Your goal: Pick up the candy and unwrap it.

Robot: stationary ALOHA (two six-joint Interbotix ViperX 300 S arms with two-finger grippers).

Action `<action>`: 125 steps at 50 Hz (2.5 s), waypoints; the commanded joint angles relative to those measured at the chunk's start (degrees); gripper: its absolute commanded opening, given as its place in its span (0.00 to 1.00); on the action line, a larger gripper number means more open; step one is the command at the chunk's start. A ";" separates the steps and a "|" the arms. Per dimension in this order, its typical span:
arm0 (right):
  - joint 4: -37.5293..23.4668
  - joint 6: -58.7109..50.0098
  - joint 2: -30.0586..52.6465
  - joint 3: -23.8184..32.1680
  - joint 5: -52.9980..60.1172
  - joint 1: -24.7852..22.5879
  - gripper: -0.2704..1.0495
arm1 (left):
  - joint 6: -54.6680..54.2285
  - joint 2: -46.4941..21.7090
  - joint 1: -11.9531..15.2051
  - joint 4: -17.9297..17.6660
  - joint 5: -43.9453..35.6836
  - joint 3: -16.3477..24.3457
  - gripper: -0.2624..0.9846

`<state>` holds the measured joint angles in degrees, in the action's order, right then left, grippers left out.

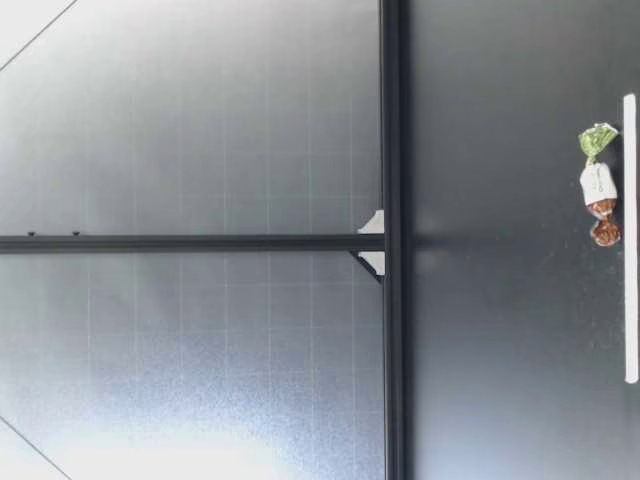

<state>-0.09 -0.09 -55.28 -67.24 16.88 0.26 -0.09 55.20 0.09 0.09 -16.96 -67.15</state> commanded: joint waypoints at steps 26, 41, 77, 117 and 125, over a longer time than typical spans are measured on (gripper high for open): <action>0.18 -0.88 22.68 11.95 -6.94 7.12 0.13 | 2.72 -4.83 0.70 0.00 -11.07 -3.08 0.10; 0.18 -0.88 37.88 19.07 -18.54 7.21 0.31 | 2.81 -5.36 0.70 0.00 -11.07 -3.43 0.10; 0.00 -0.44 59.85 29.09 -30.94 7.21 0.59 | 2.72 -5.36 0.70 0.00 -10.63 -4.83 0.10; 0.26 -0.62 65.04 30.59 -31.73 5.45 0.59 | 2.81 -5.36 0.70 0.00 -10.55 -5.54 0.10; 0.35 -0.62 65.92 31.11 -31.73 5.10 0.59 | 2.99 -5.36 0.70 0.00 -10.55 -5.54 0.10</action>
<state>0.18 -0.70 11.16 -37.44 -15.03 5.89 2.72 50.10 0.62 0.09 -27.25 -73.39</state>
